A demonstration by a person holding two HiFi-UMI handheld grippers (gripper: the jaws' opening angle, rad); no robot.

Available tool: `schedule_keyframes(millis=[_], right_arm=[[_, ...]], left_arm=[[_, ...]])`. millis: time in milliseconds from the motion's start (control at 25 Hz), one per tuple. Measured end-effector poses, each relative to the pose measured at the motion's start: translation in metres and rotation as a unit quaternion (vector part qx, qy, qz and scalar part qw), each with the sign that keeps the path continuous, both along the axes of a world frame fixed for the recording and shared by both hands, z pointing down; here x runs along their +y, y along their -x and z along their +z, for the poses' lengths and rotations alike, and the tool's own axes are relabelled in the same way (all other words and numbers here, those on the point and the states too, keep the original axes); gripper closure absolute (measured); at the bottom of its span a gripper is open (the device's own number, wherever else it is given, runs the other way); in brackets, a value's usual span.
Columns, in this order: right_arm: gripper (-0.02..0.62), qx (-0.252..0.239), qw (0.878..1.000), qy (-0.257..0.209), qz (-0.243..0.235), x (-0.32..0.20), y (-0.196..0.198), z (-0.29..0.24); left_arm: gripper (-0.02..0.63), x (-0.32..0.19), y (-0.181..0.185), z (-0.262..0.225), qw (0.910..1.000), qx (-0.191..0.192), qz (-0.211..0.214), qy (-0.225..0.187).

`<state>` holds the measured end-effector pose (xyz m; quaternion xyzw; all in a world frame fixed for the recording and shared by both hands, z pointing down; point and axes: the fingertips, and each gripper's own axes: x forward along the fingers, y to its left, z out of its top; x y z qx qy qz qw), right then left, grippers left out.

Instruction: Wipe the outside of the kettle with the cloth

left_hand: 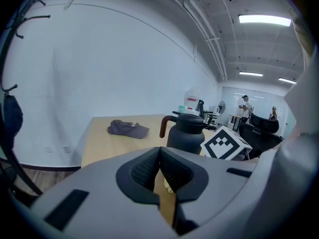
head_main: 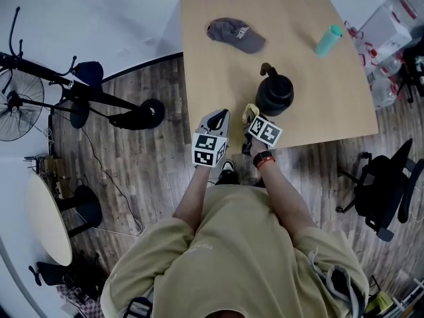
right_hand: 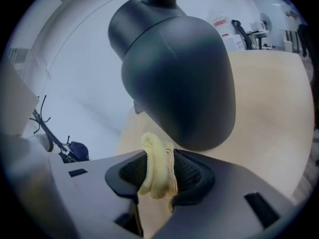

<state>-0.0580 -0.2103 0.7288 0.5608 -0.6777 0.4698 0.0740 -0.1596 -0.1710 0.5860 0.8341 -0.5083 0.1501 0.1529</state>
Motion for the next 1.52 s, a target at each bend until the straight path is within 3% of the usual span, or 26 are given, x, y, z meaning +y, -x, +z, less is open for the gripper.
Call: schedule_keyframes(millis=[240,680,960,1520], right_arm=[[0.439,-0.074,0.995,0.02,0.065,-0.007,-0.005,0.004],[0.439,-0.111,0.989,0.045,0.085,0.008,-0.02,0.014],[0.439,-0.105,0.991,0.051,0.071,0.019,-0.041,0.017],[0.44,-0.048,0.998,0.038,0.031,0.03,-0.097,0.013]], left_arm=[[0.581,0.002,0.006,0.003,1.0,0.002,0.001,0.003],[0.581,0.005,-0.008,0.005,0.9999,0.006,0.01,0.005],[0.581,0.005,-0.028,0.006,0.9998,0.011,0.016,0.005],[0.581,0.002,-0.065,0.001,0.9997,0.017,0.018,0.002]])
